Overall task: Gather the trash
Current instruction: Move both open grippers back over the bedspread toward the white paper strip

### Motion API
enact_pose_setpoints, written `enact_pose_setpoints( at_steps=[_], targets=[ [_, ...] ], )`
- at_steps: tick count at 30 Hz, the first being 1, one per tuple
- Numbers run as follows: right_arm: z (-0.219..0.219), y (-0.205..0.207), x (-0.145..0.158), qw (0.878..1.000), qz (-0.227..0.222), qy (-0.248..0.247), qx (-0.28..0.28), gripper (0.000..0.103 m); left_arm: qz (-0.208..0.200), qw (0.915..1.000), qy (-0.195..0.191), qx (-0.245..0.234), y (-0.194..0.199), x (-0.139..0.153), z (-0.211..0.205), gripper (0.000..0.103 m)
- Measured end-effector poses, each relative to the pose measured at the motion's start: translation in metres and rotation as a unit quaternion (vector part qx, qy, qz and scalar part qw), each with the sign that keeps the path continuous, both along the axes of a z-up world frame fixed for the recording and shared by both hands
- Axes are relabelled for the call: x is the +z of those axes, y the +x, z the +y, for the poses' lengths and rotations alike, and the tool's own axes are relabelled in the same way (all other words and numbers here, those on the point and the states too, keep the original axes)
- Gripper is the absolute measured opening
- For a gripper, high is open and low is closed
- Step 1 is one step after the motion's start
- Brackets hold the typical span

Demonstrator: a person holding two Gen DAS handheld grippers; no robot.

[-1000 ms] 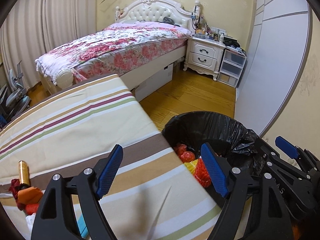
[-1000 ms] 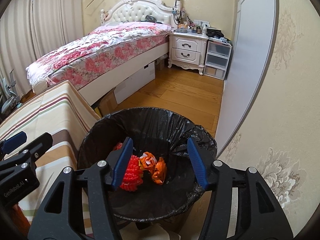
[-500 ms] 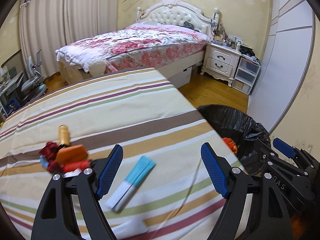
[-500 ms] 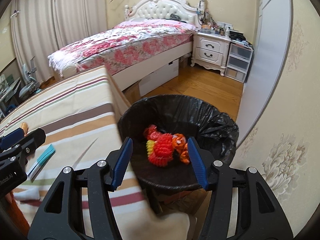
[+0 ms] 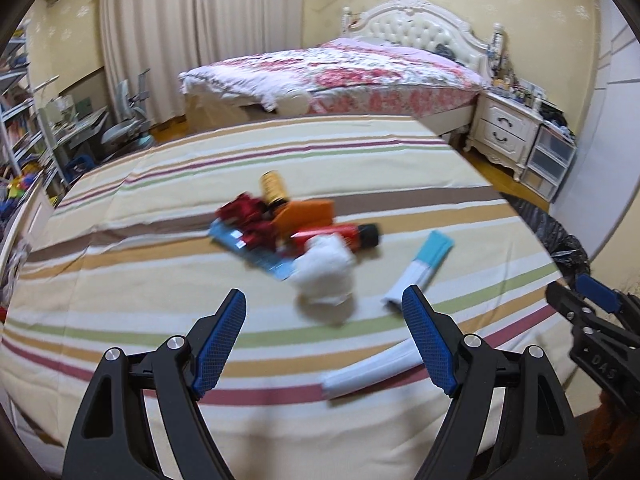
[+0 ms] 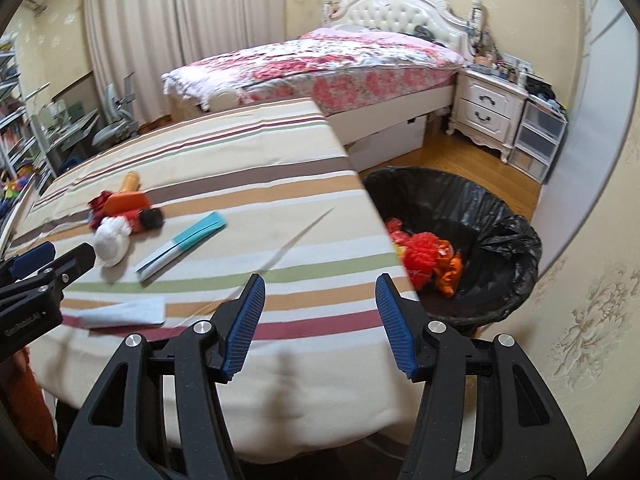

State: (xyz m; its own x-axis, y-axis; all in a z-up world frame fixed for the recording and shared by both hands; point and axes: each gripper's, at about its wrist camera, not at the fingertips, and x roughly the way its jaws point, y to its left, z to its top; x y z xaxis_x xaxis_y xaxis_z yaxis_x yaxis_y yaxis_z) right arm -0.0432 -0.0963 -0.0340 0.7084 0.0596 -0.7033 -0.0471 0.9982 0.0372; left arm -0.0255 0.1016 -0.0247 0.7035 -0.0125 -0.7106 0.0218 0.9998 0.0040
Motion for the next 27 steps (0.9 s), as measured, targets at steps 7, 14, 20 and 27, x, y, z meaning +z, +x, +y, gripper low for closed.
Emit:
enact_pose_setpoints(
  at_steps=[7, 14, 20, 27],
  targets=[
    [0.032, -0.006, -0.007, 0.998, 0.022, 0.003, 0.053, 0.057, 0.016, 0.9987, -0.001, 0.047, -0.011, -0.015, 0.045, 0.078],
    [0.06, -0.005, -0.018, 0.993, 0.055, 0.003, 0.101, 0.057, 0.019, 0.9968, -0.004, 0.078, -0.014, -0.02, 0.072, 0.078],
    [0.081, -0.002, -0.025, 0.99, 0.066, -0.019, 0.127, 0.063, 0.02, 0.9942, -0.014, 0.105, -0.016, -0.021, 0.096, 0.078],
    [0.093, 0.014, -0.027, 0.991, 0.058, -0.043, 0.113, 0.064, 0.026, 0.9919, -0.031, 0.12, -0.015, -0.024, 0.114, 0.078]
  ],
)
